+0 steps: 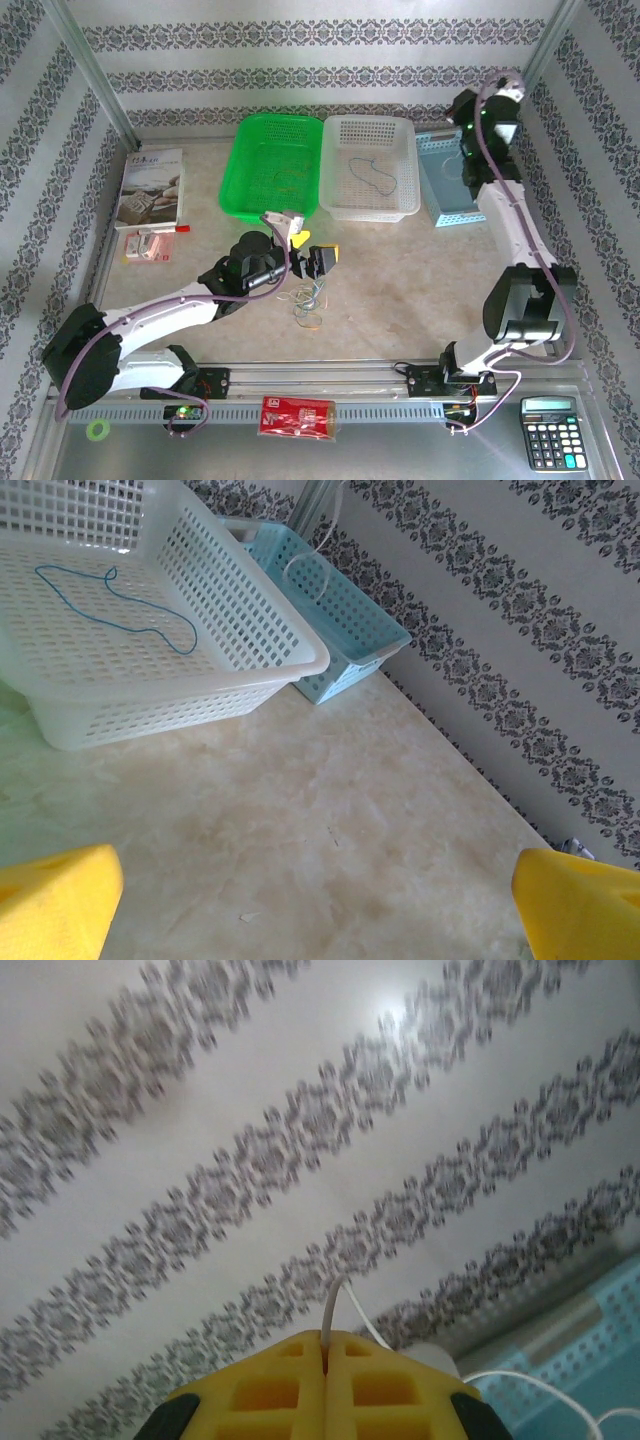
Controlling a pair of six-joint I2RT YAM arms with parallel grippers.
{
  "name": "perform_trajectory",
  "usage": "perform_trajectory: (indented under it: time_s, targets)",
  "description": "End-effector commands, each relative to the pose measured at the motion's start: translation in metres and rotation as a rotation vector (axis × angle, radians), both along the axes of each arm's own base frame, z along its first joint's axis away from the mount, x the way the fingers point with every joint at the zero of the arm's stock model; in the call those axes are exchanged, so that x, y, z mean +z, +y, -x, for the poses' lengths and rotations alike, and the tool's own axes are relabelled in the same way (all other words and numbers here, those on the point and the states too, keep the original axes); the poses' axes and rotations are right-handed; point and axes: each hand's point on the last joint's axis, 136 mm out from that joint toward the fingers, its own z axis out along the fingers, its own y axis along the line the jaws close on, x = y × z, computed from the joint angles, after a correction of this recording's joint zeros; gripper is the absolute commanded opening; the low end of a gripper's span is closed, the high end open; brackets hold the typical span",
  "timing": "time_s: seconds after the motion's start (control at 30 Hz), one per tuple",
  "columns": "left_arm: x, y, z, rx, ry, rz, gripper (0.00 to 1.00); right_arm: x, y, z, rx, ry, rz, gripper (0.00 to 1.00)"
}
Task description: Untangle the cables
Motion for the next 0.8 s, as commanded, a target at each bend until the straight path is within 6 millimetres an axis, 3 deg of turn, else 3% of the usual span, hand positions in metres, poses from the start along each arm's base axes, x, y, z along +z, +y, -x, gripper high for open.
perform_trajectory:
  time_s: [0.0,0.17,0.37,0.47,0.63,0.77]
  targets:
    - [0.015,0.007,-0.003,0.024,-0.024,-0.003,1.00,-0.055,-0.015,-0.012,-0.086,0.067,0.042,0.00]
    - [0.011,0.012,-0.001,0.038,-0.018,-0.021,1.00,-0.112,-0.030,-0.023,-0.097,0.161,0.041,0.00]
    - [0.006,0.015,-0.001,0.050,-0.014,-0.025,1.00,-0.144,-0.062,-0.027,-0.139,0.240,0.017,0.00]
    - [0.004,0.013,-0.003,0.050,-0.011,-0.022,1.00,-0.174,-0.071,-0.033,-0.132,0.321,-0.045,0.00]
    - [0.006,0.011,-0.004,0.046,-0.010,-0.010,1.00,-0.232,-0.067,-0.038,-0.094,0.444,-0.193,0.00]
    - [0.010,0.014,-0.002,0.053,-0.015,-0.002,1.00,-0.270,-0.060,-0.030,-0.098,0.533,-0.305,0.00]
